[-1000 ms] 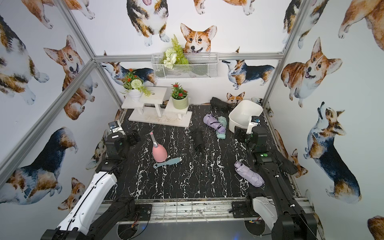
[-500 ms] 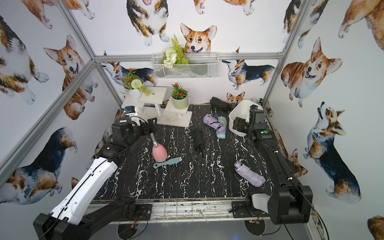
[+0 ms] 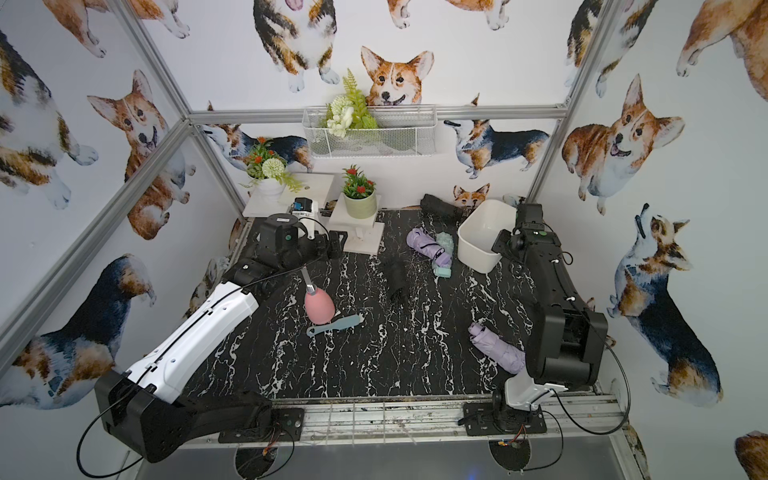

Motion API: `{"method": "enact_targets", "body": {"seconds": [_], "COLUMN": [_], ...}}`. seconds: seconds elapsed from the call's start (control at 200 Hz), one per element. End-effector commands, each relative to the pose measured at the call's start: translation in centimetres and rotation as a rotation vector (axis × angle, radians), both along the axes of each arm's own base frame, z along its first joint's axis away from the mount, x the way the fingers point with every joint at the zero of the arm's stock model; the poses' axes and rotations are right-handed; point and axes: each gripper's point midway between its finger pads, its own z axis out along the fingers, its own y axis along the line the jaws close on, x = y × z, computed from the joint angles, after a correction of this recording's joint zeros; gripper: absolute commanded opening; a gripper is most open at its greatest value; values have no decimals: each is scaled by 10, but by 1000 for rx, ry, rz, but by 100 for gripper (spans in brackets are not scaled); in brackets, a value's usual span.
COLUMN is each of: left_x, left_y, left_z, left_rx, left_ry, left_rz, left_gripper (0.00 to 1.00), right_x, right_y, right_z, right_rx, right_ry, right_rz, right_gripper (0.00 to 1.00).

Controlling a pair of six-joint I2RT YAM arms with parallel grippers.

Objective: Put the umbrella into the storage box
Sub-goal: Adjust the storage box at the center of the board.

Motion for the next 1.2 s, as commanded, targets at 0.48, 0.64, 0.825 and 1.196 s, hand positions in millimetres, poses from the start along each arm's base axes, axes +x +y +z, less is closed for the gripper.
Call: {"method": "enact_targets", "body": {"seconds": [0.48,0.64,0.825,1.196], "left_x": [2,1,-1,-6], "left_y": [-17,-20,-23,-27], "left_z": [-11,-15,-16,-18], "left_rx": [11,8,5,-3], "left_ry": [50,70,73,85], "left_rz": [-52,-66,-75,-89], "left_gripper": [94,94,94,94], "right_x": [20,16,5,-32], "right_y": [-6,-5,-1,0], "right_z": [-42,-38,-36,-44], "right_rx": [24,18,18,-8], "right_ry": [173,168,169,199], "right_rz": [25,36,63,77], "right_gripper": [25,19,12,11]}}
